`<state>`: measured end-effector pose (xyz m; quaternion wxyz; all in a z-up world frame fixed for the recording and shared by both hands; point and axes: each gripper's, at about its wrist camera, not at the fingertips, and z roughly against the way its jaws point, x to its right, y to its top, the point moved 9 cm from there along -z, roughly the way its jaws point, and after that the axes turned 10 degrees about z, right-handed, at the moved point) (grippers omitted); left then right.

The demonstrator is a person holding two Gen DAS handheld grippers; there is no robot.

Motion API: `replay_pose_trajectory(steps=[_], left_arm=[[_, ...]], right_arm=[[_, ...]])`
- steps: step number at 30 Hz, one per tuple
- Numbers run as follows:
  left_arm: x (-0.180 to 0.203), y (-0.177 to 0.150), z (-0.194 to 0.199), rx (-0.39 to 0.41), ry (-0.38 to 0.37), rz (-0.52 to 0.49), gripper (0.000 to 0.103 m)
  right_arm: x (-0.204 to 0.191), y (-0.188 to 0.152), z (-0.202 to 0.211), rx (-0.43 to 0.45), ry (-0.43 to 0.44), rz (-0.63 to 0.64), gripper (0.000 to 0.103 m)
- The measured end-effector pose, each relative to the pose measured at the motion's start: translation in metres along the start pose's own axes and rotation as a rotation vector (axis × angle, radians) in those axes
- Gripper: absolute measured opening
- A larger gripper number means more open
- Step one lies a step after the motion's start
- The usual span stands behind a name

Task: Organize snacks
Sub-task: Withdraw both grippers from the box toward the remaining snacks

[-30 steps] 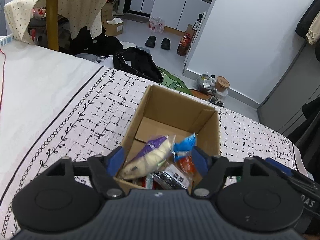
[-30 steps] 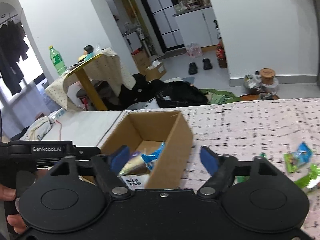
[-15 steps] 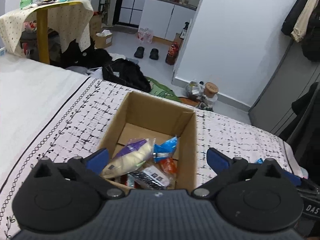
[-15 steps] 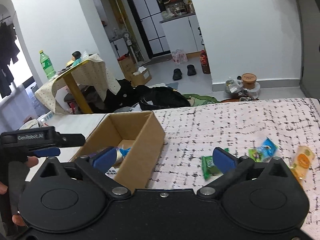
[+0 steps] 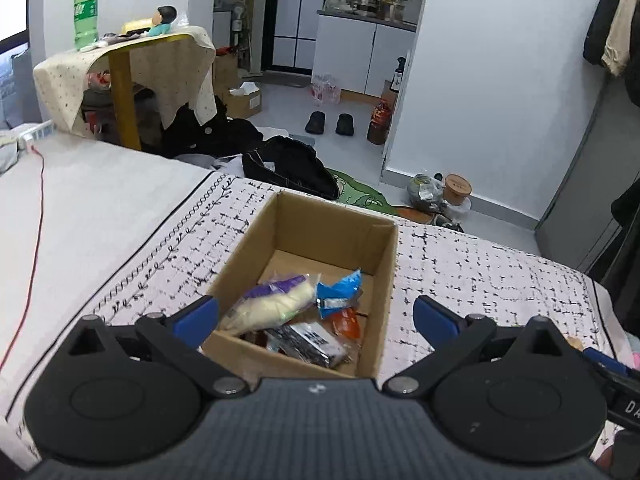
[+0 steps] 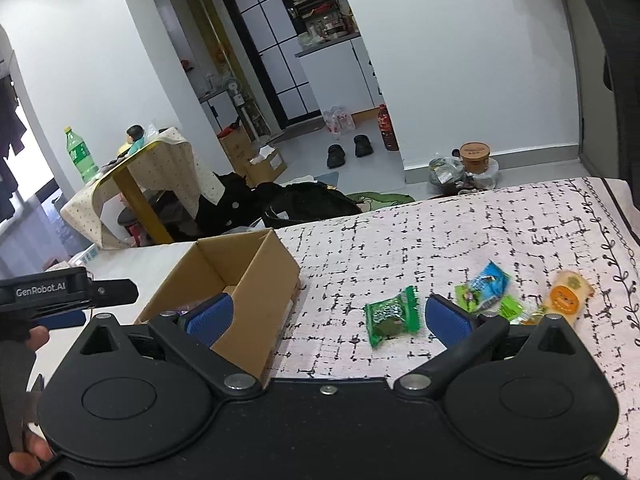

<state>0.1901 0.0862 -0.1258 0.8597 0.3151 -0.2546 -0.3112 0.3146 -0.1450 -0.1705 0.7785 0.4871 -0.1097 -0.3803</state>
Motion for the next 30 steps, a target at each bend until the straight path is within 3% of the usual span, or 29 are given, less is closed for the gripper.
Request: replay_pose_trajectory(steps=[30], left_arm=[[0.094,-0.097,0.003,-0.185,-0.195,-0.125,0.103]], right_arm=[[0.076,-0.053,0.044,-0.063,-0.069,-0.106,0.103]])
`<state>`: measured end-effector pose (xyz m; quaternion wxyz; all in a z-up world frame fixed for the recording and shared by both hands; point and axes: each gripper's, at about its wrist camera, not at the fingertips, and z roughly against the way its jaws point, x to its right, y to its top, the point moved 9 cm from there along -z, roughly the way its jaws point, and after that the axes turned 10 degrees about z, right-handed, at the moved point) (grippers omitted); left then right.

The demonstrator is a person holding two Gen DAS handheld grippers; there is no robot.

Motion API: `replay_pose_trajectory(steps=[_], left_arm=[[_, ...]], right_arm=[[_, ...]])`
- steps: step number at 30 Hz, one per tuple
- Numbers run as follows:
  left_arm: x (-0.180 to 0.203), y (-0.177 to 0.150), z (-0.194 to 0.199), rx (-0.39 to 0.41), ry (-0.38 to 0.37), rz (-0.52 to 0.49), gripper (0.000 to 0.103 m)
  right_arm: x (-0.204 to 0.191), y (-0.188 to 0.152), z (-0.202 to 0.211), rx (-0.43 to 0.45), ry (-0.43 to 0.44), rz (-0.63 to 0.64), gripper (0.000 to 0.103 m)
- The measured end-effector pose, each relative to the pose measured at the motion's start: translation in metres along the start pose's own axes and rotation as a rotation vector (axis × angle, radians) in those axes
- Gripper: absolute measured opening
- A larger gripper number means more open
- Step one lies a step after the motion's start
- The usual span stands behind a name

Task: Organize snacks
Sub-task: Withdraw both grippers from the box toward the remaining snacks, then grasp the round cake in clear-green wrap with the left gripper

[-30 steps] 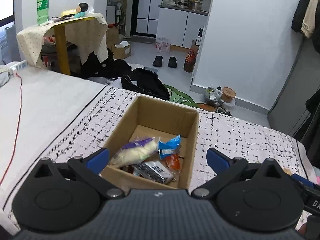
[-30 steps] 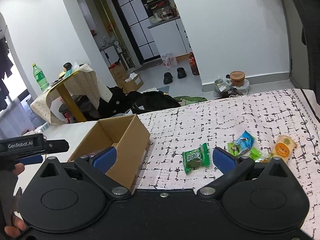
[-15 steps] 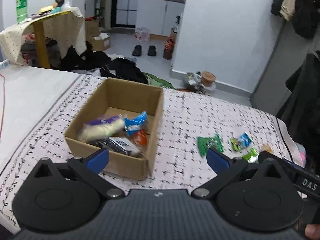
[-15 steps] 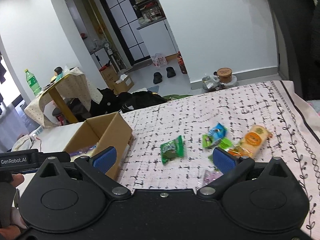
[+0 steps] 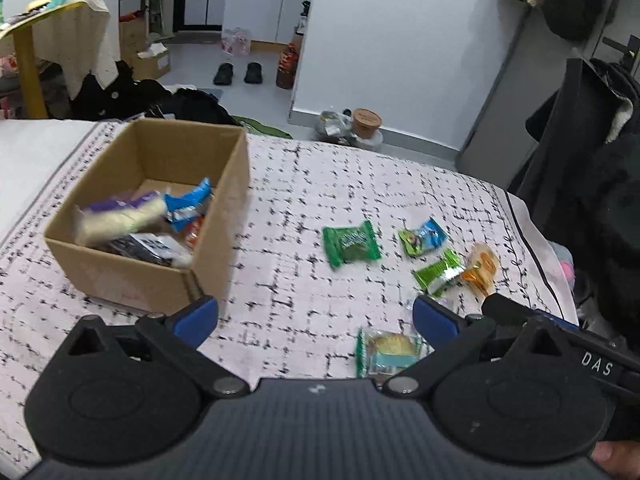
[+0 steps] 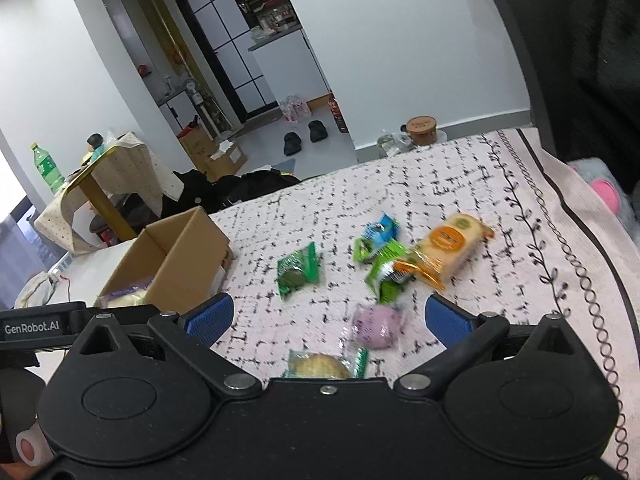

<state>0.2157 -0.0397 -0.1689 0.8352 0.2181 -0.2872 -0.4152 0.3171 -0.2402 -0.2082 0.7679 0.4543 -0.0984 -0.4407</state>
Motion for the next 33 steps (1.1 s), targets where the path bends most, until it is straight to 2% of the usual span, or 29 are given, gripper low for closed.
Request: replay_pose_trajectory(steps=[4,15,27,33], left_arm=[[0.009,-0.010,-0.008,-0.025,-0.041,-0.008,0.102],[0.019,-0.031,-0.033,-0.090,-0.063,0.005,0.099],[0.034,-0.049,-0.065,-0.177,-0.088,-0.040,0.087],[0.043,-0.056,-0.080,-0.206,-0.098,-0.046,0.078]], right_arm=[[0.006,-0.009,0.001,-0.013,-0.004,-0.018,0.101],[0.025,-0.032,0.004,-0.062,-0.025,-0.082,0.084],[0.038,-0.042,-0.003,-0.102,-0.064,-0.145,0.059],[0.044,-0.046,-0.010,-0.130,-0.074,-0.166,0.040]])
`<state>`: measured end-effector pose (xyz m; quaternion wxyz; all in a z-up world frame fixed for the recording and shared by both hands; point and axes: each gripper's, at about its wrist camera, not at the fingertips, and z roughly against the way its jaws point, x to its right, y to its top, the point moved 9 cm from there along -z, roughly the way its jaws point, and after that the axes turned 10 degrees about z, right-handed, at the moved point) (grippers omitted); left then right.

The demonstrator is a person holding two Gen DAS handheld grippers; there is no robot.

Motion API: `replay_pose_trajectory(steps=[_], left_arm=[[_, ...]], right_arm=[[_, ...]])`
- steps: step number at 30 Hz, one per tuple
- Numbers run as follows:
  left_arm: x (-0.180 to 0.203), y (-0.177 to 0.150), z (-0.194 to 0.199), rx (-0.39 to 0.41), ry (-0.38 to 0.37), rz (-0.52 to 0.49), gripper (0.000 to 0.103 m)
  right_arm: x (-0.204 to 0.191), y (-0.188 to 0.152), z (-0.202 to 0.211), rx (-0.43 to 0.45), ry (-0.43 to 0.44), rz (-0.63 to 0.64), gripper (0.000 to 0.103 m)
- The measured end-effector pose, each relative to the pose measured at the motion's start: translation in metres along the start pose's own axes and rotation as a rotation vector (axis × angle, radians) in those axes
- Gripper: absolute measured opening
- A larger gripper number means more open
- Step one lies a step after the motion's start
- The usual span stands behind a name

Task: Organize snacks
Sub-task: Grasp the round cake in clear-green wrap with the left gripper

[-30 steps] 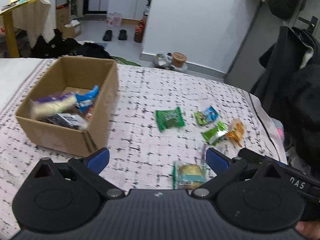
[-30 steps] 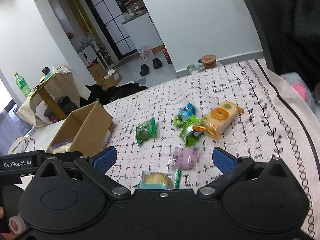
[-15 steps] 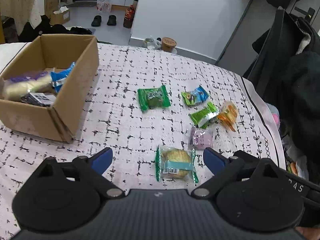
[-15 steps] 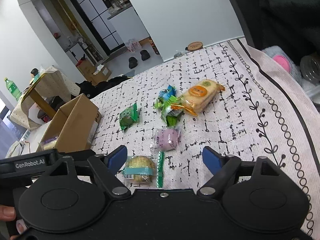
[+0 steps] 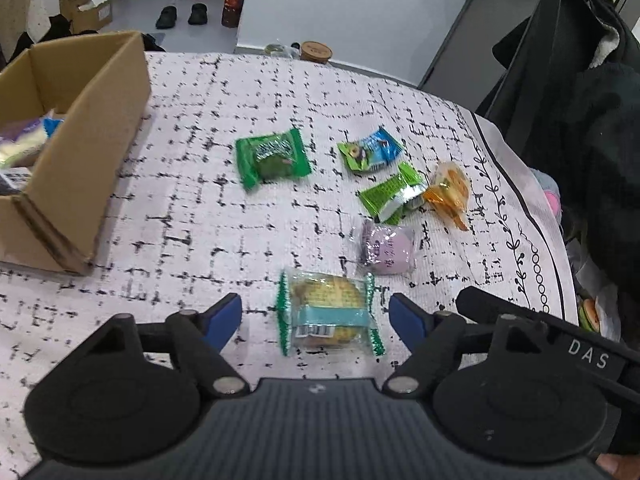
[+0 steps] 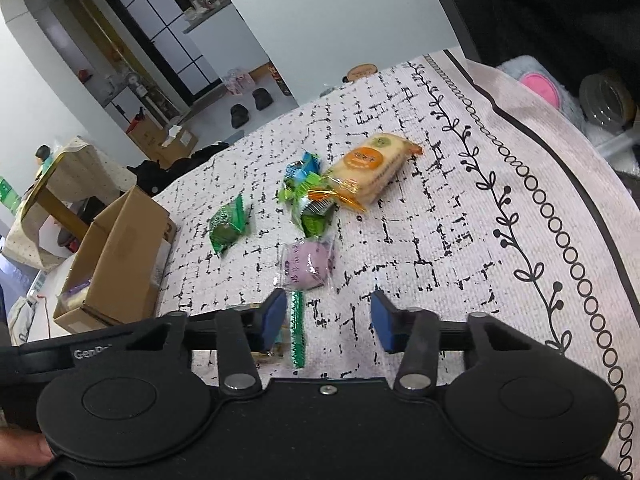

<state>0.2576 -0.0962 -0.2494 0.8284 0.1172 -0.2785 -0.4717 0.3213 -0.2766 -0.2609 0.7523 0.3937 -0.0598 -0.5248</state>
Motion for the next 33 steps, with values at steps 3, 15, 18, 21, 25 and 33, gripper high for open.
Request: replay_pose_trajectory(steps=[3,15,18,21,25,33], left_arm=[[0.004,-0.002,-0.011,-0.017,-0.004,-0.005,0.078],[0.005,-0.003,-0.047,-0.082,0.012,0.026,0.077],[0.003,-0.002,-0.050,-0.080,0.023,0.035,0.074],[0.005,-0.004,-0.054,-0.087,0.058,-0.024,0.069],[0.004,-0.005,-0.051,-0.076,0.082,-0.067,0.060],[-0.014,0.007,-0.039,-0.062,0.088,-0.029,0.050]], right_arm=[[0.002,0.001,-0.003,-0.006,-0.002,-0.010,0.037],[-0.003,0.007,-0.027,-0.031,0.019,-0.015,0.038],[-0.002,0.007,-0.032,-0.041,0.021,-0.022,0.038],[-0.002,0.007,-0.038,-0.052,0.033,-0.028,0.038],[-0.006,0.009,-0.046,-0.058,0.032,-0.011,0.039],[-0.016,0.012,-0.059,-0.060,0.031,0.016,0.050]])
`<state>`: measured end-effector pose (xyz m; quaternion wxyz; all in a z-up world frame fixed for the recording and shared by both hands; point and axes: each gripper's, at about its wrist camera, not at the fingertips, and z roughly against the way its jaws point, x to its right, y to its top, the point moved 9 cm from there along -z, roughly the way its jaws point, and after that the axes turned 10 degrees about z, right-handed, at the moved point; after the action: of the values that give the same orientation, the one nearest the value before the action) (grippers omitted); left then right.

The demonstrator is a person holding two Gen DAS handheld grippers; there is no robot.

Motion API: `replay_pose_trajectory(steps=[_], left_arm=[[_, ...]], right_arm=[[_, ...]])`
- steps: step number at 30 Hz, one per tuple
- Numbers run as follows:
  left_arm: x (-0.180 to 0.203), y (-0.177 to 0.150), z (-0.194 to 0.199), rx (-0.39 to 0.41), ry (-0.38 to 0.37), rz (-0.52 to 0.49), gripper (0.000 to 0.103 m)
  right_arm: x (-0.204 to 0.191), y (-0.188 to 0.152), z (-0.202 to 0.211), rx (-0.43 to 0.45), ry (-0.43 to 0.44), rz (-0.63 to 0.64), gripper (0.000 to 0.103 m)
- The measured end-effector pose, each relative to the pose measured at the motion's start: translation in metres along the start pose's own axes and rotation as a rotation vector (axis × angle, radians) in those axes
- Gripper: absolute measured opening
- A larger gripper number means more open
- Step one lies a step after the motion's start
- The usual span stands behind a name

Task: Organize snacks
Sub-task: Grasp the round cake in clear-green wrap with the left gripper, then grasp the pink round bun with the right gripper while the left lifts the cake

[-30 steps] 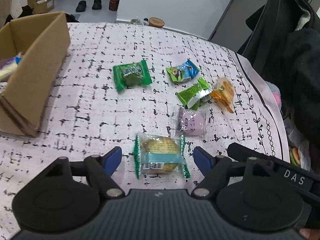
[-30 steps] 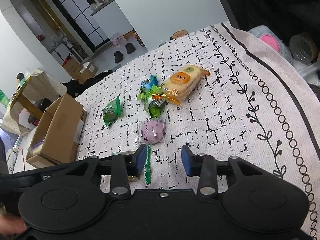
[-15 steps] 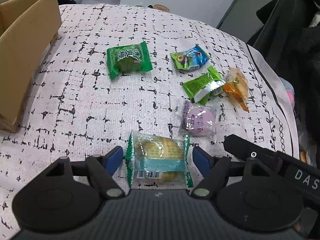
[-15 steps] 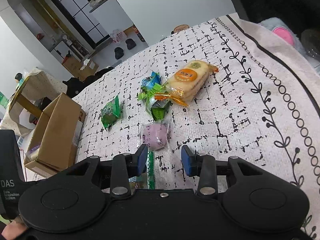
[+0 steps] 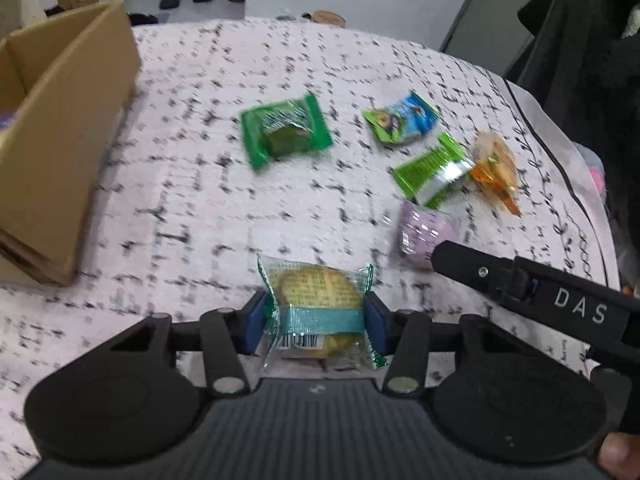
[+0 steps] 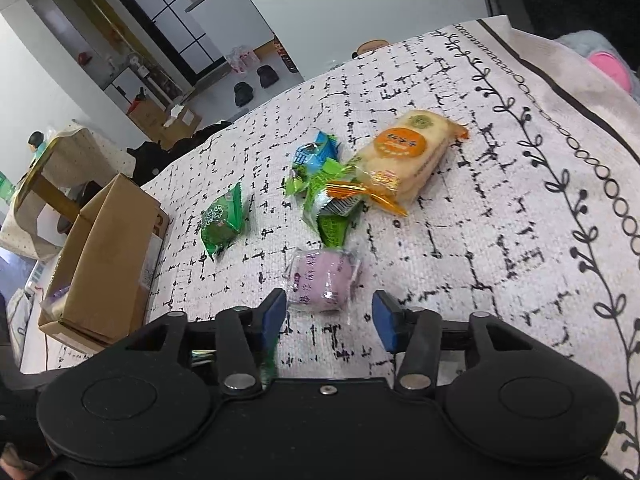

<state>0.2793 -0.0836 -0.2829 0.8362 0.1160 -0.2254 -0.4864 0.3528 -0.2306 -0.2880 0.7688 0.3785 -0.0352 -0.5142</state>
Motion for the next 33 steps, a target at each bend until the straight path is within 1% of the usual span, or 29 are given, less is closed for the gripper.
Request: replay_pose_trajectory(steps=[9,10,12,13,15,18,19,20,21,24,28,30,32,33], left_arm=[[-0.026,0.018,0.009,0.026,0.027,0.035,0.048],[-0.028,0.019,0.010,0.029,0.030,0.035,0.048],[-0.032,0.021,0.009,0.030,0.041,0.032,0.048],[-0.034,0.021,0.009,0.027,0.047,0.032,0.048],[-0.039,0.020,0.008,0.021,0.060,0.035,0.049],[-0.044,0.019,0.008,0.015,0.067,0.052,0.052],[-0.045,0.018,0.008,0.013,0.066,0.061,0.054],[-0.045,0.017,0.008,0.014,0.069,0.062,0.059],[-0.045,0.017,0.008,0.017,0.078,0.058,0.063],[-0.043,0.014,0.005,0.018,0.105,0.036,0.067],[-0.040,0.010,0.003,0.019,0.120,0.003,0.068],[-0.041,0.009,0.002,0.017,0.121,-0.002,0.068],[-0.043,0.009,0.002,0.014,0.113,0.012,0.067],[-0.044,0.009,0.002,0.015,0.111,0.016,0.065]], right_arm=[[-0.006,0.005,-0.016,0.001,0.007,-0.007,0.051],[-0.007,0.006,-0.017,0.001,0.001,0.000,0.049],[-0.007,0.006,-0.019,-0.002,-0.026,0.014,0.038],[-0.006,0.006,-0.020,-0.004,-0.036,0.015,0.030],[-0.007,0.004,-0.019,-0.003,-0.032,0.012,0.027],[-0.010,-0.001,-0.014,-0.018,-0.038,0.042,0.024],[-0.010,-0.003,-0.011,-0.025,-0.039,0.054,0.023],[-0.010,-0.005,-0.008,-0.033,-0.042,0.069,0.023],[-0.011,-0.007,-0.006,-0.039,-0.047,0.083,0.023],[-0.011,-0.010,0.000,-0.052,-0.065,0.105,0.023],[-0.005,-0.010,0.008,-0.045,-0.085,0.090,0.025],[-0.004,-0.009,0.009,-0.038,-0.079,0.081,0.028],[-0.006,-0.009,0.008,-0.037,-0.072,0.086,0.038],[-0.008,-0.009,0.007,-0.037,-0.072,0.091,0.041]])
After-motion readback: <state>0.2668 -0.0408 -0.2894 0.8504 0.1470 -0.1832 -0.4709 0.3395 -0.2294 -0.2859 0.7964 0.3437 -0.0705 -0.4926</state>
